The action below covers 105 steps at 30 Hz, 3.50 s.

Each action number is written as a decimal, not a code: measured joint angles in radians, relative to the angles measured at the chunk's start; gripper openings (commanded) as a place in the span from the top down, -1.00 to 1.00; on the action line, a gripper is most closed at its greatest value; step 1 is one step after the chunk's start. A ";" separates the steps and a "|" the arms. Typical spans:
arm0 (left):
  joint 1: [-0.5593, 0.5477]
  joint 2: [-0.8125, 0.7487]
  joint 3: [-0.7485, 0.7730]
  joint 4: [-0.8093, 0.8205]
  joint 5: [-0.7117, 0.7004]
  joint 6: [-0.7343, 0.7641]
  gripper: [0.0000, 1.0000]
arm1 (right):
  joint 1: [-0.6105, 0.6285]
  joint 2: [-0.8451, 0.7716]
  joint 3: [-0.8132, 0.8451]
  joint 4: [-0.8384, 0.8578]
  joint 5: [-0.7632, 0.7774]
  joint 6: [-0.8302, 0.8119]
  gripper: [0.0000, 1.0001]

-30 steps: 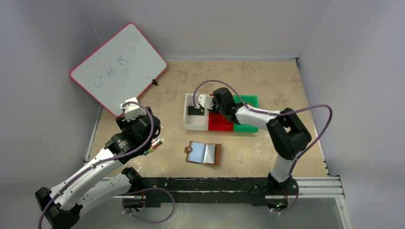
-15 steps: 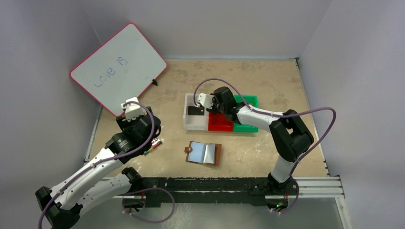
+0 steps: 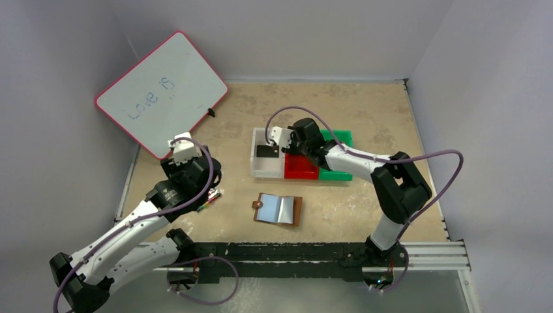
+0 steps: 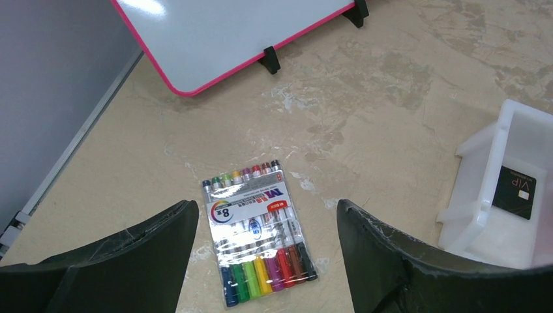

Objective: Take the credit cards out of the card holder

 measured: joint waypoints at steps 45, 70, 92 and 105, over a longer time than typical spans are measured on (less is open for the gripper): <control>0.000 0.024 0.014 -0.026 0.002 0.006 -0.51 | 0.000 -0.090 -0.012 -0.201 0.058 1.381 0.70; 0.000 0.024 0.014 -0.027 0.002 0.005 -0.50 | -0.072 0.137 0.140 -0.267 0.135 1.389 0.72; 0.000 0.069 0.016 -0.027 0.026 0.006 -0.50 | -0.079 -0.072 0.072 -0.221 -0.009 1.357 0.19; 0.000 0.088 0.018 -0.045 0.253 -0.113 -0.50 | -0.078 -0.684 -0.530 -0.066 -0.257 1.576 -0.52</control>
